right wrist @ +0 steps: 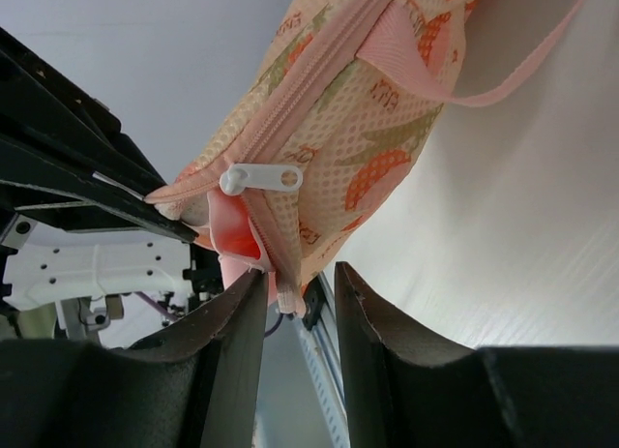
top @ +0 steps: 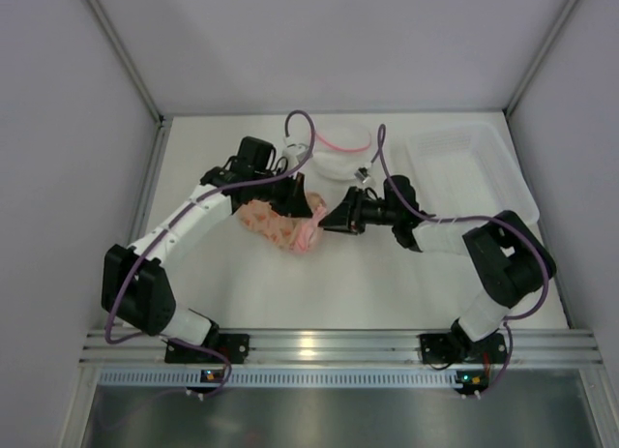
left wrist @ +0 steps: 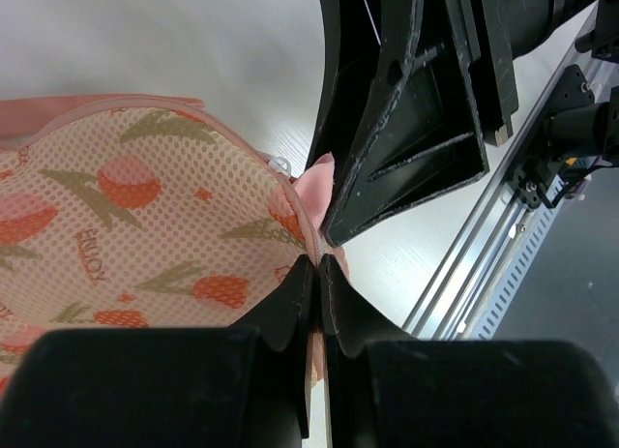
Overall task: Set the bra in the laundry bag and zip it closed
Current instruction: Adjust the bra in the laundry bag.
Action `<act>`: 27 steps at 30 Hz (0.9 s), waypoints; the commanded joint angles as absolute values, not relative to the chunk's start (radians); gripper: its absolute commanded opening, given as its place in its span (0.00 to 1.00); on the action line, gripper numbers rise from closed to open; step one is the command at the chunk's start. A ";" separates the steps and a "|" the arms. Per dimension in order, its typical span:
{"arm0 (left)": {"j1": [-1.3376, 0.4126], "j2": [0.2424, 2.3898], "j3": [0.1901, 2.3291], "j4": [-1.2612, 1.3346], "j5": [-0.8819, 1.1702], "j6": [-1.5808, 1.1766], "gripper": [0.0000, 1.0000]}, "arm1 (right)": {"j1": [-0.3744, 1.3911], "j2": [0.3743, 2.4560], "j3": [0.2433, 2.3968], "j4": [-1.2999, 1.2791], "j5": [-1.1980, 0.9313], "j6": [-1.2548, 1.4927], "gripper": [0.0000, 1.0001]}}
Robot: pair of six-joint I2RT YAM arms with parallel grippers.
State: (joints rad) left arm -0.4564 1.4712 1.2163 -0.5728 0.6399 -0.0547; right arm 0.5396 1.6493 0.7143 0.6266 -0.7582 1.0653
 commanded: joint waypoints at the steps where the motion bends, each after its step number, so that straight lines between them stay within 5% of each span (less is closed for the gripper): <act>1: -0.442 1.471 1.269 -0.549 0.690 -0.081 0.00 | 0.577 1.615 0.747 0.666 -0.770 0.997 0.34; 16: -0.411 1.442 1.200 -0.551 0.773 -0.086 0.00 | 0.583 1.661 0.822 0.672 -0.716 0.980 0.33; 18: -0.411 1.431 1.184 -0.551 0.769 -0.083 0.00 | 0.583 1.666 0.834 0.670 -0.704 0.973 0.26; 19: -0.413 1.424 1.184 -0.551 0.756 -0.083 0.00 | 0.584 1.667 0.838 0.676 -0.707 0.974 0.09; 20: -0.411 1.422 1.181 -0.551 0.741 -0.083 0.00 | 0.583 1.669 0.839 0.676 -0.715 0.977 0.02; 27: -0.423 1.375 1.227 -0.551 0.559 -0.058 0.07 | 0.598 1.614 0.834 0.649 -0.755 0.965 0.00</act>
